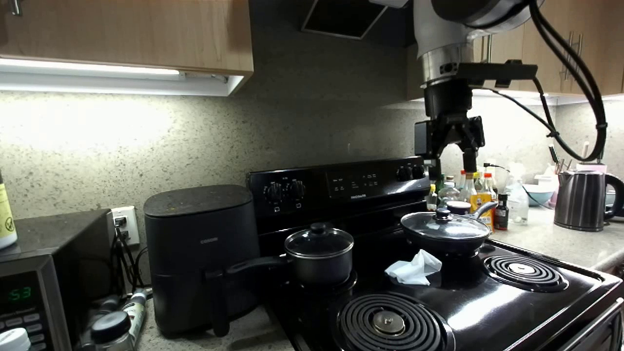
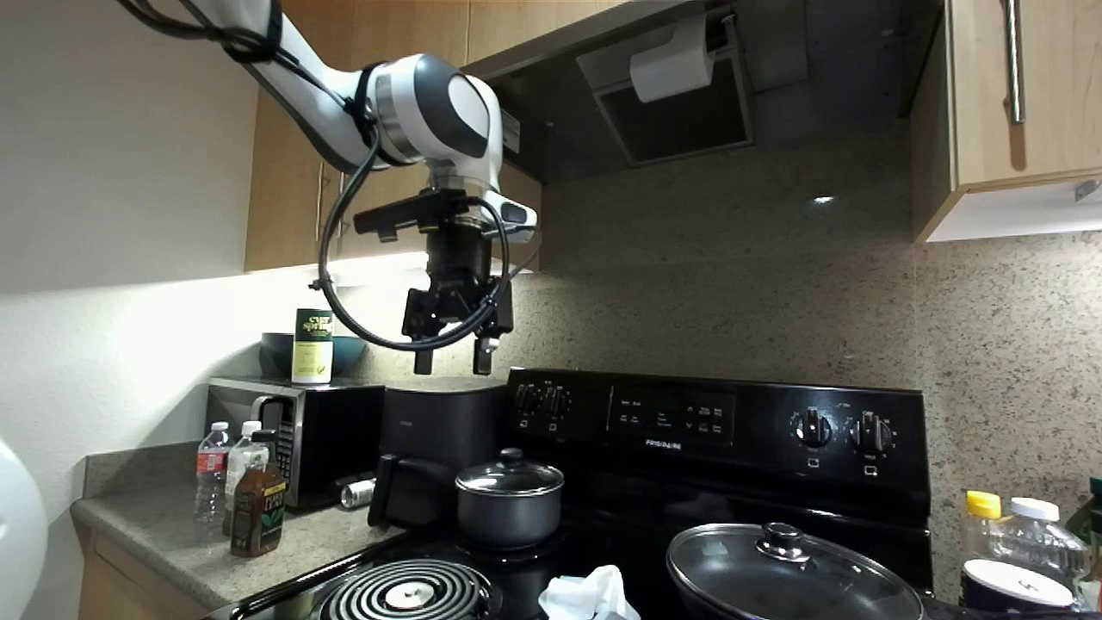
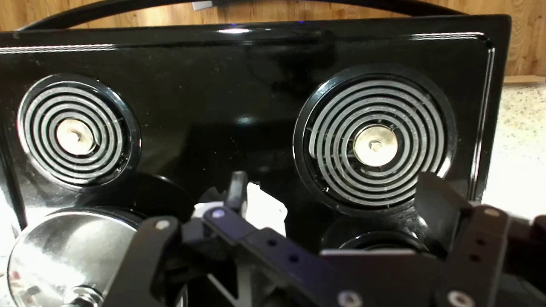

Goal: Use the tissue to wipe the kitchen control pad

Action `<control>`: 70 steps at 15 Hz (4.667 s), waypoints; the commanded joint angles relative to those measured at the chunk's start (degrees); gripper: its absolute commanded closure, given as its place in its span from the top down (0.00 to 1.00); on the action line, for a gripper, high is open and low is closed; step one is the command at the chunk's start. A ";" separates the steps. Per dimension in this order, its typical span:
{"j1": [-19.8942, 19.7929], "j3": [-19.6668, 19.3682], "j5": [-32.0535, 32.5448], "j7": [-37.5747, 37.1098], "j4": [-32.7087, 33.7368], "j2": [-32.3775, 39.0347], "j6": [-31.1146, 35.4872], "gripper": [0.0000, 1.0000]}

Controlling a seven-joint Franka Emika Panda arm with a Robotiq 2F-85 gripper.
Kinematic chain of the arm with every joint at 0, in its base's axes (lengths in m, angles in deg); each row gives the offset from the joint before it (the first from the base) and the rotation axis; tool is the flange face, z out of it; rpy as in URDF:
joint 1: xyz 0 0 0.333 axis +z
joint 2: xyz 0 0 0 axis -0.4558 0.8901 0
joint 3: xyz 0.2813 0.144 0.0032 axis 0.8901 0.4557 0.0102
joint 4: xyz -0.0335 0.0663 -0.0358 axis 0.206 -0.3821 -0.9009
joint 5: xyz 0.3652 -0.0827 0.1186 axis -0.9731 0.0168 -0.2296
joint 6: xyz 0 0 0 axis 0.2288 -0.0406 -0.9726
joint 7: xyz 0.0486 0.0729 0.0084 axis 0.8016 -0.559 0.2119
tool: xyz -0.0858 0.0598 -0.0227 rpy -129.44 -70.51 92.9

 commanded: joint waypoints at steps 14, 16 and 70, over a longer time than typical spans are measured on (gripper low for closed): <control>-2.83 -3.53 -1.45 -0.93 0.99 9.95 2.61 1.00; -3.89 -4.76 -1.61 -1.93 0.95 12.96 4.61 1.00; -2.46 -8.29 1.46 4.34 31.22 56.71 6.27 0.05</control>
